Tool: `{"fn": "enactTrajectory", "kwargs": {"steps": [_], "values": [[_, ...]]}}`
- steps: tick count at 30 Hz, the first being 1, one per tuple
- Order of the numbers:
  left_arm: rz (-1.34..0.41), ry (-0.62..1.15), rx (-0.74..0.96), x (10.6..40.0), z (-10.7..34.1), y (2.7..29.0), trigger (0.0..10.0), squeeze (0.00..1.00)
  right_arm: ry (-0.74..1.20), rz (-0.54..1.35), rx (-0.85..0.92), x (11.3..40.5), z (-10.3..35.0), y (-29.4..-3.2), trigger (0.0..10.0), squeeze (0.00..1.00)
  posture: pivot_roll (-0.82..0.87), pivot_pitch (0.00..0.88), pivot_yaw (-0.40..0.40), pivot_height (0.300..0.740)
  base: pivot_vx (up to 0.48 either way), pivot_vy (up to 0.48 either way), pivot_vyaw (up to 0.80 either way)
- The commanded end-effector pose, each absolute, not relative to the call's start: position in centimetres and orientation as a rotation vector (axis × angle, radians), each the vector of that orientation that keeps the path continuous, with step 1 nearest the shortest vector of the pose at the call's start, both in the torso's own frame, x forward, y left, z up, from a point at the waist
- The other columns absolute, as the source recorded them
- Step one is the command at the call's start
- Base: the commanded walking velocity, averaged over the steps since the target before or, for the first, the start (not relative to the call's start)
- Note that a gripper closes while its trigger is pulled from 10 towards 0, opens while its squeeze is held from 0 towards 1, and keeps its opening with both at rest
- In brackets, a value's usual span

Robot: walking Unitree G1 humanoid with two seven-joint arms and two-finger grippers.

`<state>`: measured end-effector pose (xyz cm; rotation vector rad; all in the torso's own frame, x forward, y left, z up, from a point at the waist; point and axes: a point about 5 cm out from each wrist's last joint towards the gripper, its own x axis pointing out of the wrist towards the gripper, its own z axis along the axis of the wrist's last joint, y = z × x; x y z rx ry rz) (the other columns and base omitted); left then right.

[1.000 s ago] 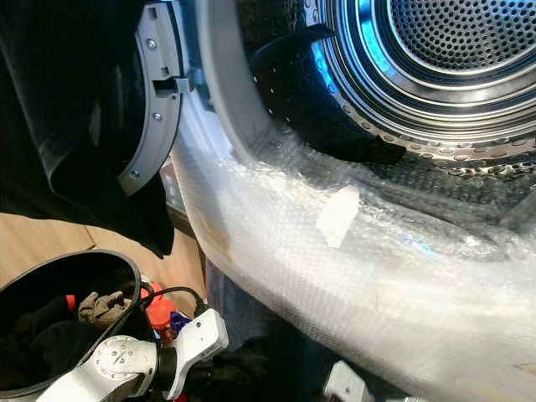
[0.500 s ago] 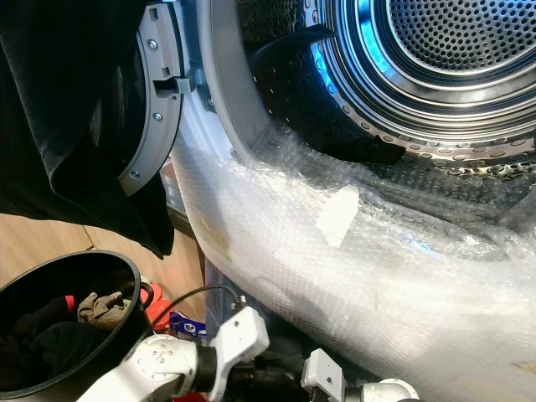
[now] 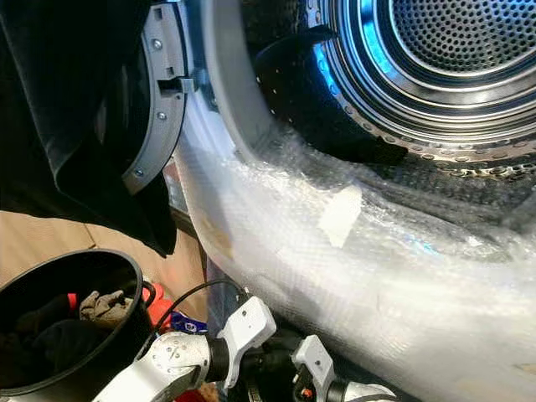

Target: Clothes washing

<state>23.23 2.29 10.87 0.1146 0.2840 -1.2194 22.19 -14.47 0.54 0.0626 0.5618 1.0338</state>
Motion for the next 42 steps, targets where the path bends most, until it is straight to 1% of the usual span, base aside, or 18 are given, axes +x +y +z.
{"fn": "enactTrajectory", "kwargs": {"steps": [1,10,18,22,25,30,34,38,42], "values": [[-1.274,0.131,0.084,23.3,13.5,1.0,0.0,0.00,0.624,0.982,0.075,21.6,-0.5,-15.0,10.0,0.00,0.05,0.000,-0.042,0.740,0.000,0.000,0.00],[-1.253,0.106,0.074,23.8,14.0,1.1,0.0,0.00,0.688,0.922,0.100,21.0,-1.7,-16.1,10.0,0.00,0.05,0.000,-0.047,0.740,0.000,0.000,0.00],[-1.248,0.081,0.052,23.8,14.8,1.1,0.0,0.00,0.705,0.846,0.208,20.5,-2.4,-16.5,10.0,0.00,0.05,0.000,-0.050,0.740,0.000,0.000,0.00],[-1.255,0.077,0.041,23.6,15.0,1.1,0.0,0.00,0.702,0.829,0.250,19.9,-2.6,-16.6,10.0,0.00,0.05,0.000,-0.050,0.740,0.000,0.000,0.00],[-1.259,0.075,0.033,23.4,15.1,1.1,0.0,0.00,0.707,0.830,0.251,19.3,-2.7,-16.9,10.0,0.00,0.05,0.000,-0.050,0.740,0.000,0.000,0.00],[-1.260,0.073,0.026,23.4,15.2,1.0,0.0,0.00,0.707,0.822,0.272,19.2,-2.8,-17.0,10.0,0.00,0.05,0.000,-0.050,0.740,0.000,0.000,0.00],[-1.261,0.074,0.020,23.4,15.3,1.0,0.0,0.00,0.672,0.793,0.311,19.7,-2.5,-17.0,10.0,0.00,0.05,0.000,-0.050,0.740,0.000,0.000,0.00],[-1.259,0.080,0.017,23.3,15.3,1.0,0.0,0.00,0.531,0.741,0.469,21.5,-0.5,-17.0,10.0,0.00,0.05,0.000,-0.050,0.740,0.000,0.000,0.00],[-1.258,0.081,0.016,23.3,15.3,1.0,0.0,0.00,0.502,0.748,0.510,21.7,0.1,-17.1,10.0,0.00,0.05,0.000,-0.052,0.740,0.000,0.000,0.00]]}}
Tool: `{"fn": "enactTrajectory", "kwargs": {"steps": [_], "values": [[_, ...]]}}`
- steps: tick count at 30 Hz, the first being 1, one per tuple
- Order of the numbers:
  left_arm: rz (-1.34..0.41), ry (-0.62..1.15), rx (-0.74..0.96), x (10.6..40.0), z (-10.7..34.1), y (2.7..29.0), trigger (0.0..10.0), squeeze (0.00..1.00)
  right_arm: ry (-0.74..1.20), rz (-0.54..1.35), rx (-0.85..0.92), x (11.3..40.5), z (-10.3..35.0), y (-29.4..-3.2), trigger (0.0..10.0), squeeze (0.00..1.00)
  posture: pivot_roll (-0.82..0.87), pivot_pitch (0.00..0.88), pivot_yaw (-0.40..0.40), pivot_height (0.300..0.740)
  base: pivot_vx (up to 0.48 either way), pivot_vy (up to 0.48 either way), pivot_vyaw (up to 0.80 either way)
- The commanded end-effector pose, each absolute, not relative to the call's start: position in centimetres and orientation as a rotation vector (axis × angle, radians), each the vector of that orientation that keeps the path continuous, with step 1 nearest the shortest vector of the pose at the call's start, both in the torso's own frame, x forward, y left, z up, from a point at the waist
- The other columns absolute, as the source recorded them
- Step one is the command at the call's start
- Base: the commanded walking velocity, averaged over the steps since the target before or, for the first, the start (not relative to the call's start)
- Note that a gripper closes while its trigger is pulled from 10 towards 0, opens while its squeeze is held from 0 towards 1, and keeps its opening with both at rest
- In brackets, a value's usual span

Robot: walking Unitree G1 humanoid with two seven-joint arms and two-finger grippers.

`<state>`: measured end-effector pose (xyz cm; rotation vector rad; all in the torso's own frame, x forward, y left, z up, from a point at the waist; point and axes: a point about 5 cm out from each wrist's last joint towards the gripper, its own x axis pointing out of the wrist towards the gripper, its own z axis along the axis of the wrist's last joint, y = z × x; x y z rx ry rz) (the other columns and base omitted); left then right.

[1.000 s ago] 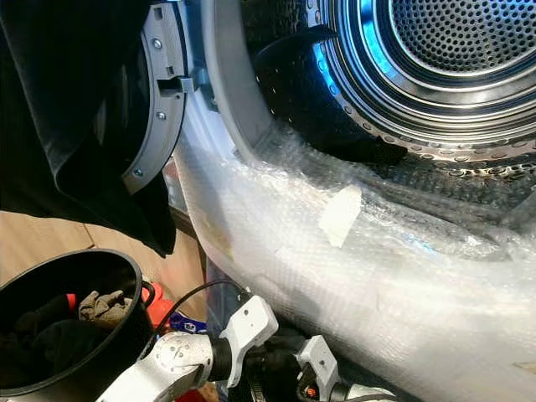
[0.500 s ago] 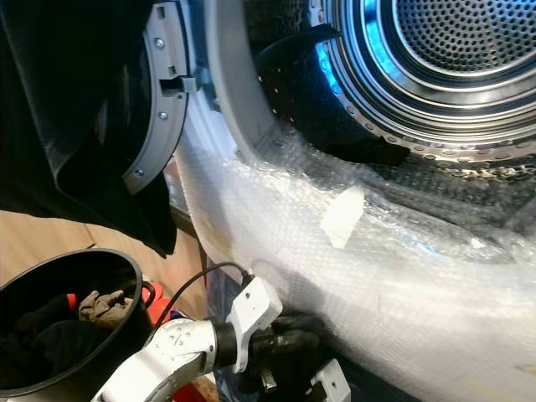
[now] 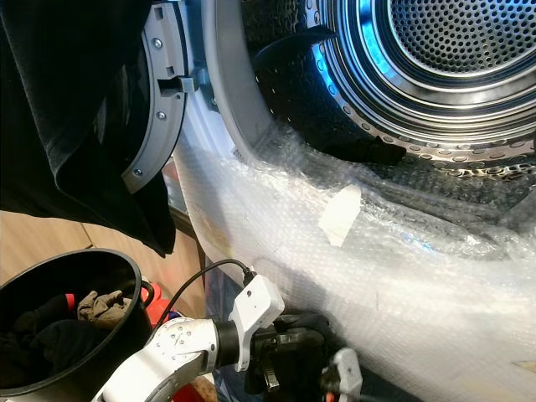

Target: Clothes washing

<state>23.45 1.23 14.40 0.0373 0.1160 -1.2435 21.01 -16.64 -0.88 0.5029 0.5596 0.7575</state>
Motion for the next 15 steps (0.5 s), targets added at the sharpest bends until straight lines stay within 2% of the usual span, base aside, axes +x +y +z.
{"fn": "enactTrajectory", "kwargs": {"steps": [1,3,4,5,6,15], "values": [[-1.258,0.082,0.016,23.3,15.2,1.0,0.0,0.00,0.504,0.758,0.520,21.6,0.1,-17.0,10.0,0.00,0.05,0.000,-0.051,0.740,0.000,0.000,0.00],[-1.258,0.086,0.022,23.2,15.1,1.0,0.0,0.00,0.512,0.780,0.527,21.3,0.1,-17.0,10.0,0.00,0.05,0.000,-0.052,0.740,0.000,0.000,0.00],[-1.259,0.086,0.023,23.2,15.1,1.0,0.0,0.00,0.526,0.796,0.521,21.0,-0.1,-16.9,9.0,0.00,0.05,0.000,-0.053,0.740,0.000,0.000,0.00],[-1.259,0.086,0.023,23.2,15.0,1.0,0.0,0.00,0.536,0.805,0.518,20.8,-0.2,-16.9,9.0,0.00,0.05,0.000,-0.053,0.740,0.000,0.000,0.00],[-1.260,0.086,0.024,23.2,15.0,1.0,0.0,0.00,0.552,0.812,0.504,20.5,-0.4,-16.8,0.0,0.00,0.05,0.000,-0.053,0.740,0.000,0.000,0.00],[-1.264,0.092,0.025,23.0,14.8,1.0,0.0,0.00,0.558,0.863,0.539,19.7,-0.4,-16.5,0.0,0.00,0.05,0.000,-0.048,0.740,0.000,0.000,0.00]]}}
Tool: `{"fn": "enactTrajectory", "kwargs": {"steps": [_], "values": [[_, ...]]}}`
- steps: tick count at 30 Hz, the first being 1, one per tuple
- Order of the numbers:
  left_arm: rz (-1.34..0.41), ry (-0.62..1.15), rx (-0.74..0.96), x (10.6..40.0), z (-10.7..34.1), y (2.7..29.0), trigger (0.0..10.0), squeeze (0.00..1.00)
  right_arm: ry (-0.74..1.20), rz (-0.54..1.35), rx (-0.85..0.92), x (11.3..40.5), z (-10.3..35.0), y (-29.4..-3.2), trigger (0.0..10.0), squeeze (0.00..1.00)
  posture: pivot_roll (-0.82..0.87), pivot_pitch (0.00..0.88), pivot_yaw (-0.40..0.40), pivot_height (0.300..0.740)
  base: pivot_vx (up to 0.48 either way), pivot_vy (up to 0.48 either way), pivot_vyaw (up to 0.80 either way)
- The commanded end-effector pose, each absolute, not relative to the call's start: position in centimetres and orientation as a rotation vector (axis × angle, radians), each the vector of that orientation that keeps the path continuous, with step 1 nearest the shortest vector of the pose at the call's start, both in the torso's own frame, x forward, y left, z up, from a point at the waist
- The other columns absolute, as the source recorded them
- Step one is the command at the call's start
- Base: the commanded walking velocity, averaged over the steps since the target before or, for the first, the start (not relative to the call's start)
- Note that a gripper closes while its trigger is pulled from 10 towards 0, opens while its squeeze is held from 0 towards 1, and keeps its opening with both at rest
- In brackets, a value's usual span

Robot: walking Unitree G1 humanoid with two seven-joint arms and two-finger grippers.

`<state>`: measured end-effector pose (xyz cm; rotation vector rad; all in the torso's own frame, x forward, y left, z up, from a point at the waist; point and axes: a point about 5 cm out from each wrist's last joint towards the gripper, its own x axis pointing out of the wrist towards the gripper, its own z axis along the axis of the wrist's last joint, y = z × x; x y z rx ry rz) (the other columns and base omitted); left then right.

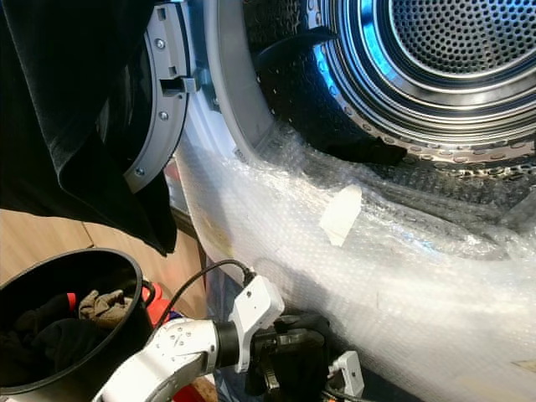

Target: Clothes washing

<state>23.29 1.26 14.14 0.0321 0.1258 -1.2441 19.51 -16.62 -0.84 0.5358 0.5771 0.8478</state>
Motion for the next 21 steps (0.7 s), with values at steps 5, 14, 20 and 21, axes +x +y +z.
{"fn": "enactTrajectory", "kwargs": {"steps": [5,14,20,21], "values": [[-1.264,0.092,0.018,22.92,14.76,0.97,0.0,0.00,0.547,0.858,0.561,19.60,-0.48,-16.18,0.0,0.00,0.05,0.000,-0.046,0.740,0.000,0.000,0.00],[-1.245,0.088,0.008,23.04,14.86,1.13,0.0,0.00,0.525,0.858,0.588,19.53,-0.37,-15.65,0.0,0.00,0.05,0.000,-0.038,0.740,0.000,0.000,0.00],[-1.226,0.100,0.001,22.95,14.62,1.47,0.0,0.00,0.508,0.843,0.600,19.66,-0.30,-15.53,0.0,0.00,0.05,0.000,-0.033,0.740,0.000,0.000,0.00],[-1.223,0.101,0.000,22.90,14.64,1.54,0.0,0.00,0.508,0.844,0.601,19.62,-0.29,-15.50,0.0,0.00,0.05,0.000,-0.032,0.740,0.000,0.000,0.00]]}}
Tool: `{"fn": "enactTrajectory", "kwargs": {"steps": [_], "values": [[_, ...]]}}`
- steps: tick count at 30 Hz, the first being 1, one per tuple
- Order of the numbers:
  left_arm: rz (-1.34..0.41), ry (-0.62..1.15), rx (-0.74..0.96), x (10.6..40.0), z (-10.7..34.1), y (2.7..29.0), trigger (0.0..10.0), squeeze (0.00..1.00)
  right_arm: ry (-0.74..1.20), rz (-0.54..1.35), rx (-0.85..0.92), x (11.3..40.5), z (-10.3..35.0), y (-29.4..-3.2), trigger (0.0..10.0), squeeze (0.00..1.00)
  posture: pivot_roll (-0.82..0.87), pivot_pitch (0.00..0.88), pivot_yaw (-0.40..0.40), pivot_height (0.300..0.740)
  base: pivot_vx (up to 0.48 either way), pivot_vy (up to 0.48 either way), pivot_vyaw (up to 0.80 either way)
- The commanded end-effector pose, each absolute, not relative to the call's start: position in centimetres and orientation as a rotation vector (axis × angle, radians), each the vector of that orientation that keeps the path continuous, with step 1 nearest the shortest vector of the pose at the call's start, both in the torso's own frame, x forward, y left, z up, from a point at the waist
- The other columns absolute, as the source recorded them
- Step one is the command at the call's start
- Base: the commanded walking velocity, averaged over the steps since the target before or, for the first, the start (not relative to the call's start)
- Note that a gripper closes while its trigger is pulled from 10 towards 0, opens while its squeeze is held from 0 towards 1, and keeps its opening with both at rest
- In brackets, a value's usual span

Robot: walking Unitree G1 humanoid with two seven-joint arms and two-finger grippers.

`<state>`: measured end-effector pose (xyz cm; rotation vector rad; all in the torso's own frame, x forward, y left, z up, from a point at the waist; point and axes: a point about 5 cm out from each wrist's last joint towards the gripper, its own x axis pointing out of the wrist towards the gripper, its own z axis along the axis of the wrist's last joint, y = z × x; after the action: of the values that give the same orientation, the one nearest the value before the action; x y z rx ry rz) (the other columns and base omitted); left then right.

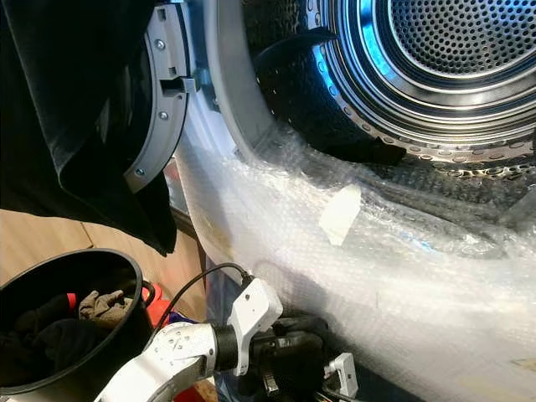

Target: Clothes washing

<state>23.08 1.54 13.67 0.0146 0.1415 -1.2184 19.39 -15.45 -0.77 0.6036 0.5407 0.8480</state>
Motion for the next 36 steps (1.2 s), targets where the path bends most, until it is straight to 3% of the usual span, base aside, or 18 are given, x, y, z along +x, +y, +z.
{"fn": "enactTrajectory", "kwargs": {"steps": [1,27,28,29,31,36], "values": [[-1.219,0.102,-0.001,22.9,14.6,1.6,0.0,0.00,0.507,0.844,0.602,19.6,-0.3,-15.5,0.0,0.00,0.05,0.000,-0.032,0.740,0.000,0.000,0.00],[-1.000,0.183,0.007,23.1,13.9,5.6,0.1,0.00,0.369,0.764,0.708,21.3,1.0,-15.5,0.0,0.00,0.09,0.000,-0.024,0.740,0.000,0.000,0.00],[-0.975,0.207,0.006,23.1,13.7,6.3,5.6,1.00,0.364,0.766,0.711,21.3,1.1,-15.4,0.0,0.00,0.09,0.000,-0.015,0.740,0.000,0.000,0.00],[-0.966,0.223,0.004,23.1,13.5,6.7,5.6,1.00,0.361,0.766,0.713,21.3,1.1,-15.4,0.0,0.00,0.09,0.000,-0.015,0.740,0.000,0.000,0.00],[-0.928,0.250,0.059,22.9,12.9,7.9,10.0,1.00,0.355,0.761,0.718,21.3,1.1,-15.4,0.0,0.00,0.09,0.000,-0.010,0.740,0.000,0.000,0.00],[-0.707,0.361,0.147,22.8,10.6,11.9,10.0,1.00,0.356,0.747,0.729,20.4,0.7,-15.9,0.0,0.00,0.09,0.000,-0.002,0.740,0.000,0.000,0.00]]}}
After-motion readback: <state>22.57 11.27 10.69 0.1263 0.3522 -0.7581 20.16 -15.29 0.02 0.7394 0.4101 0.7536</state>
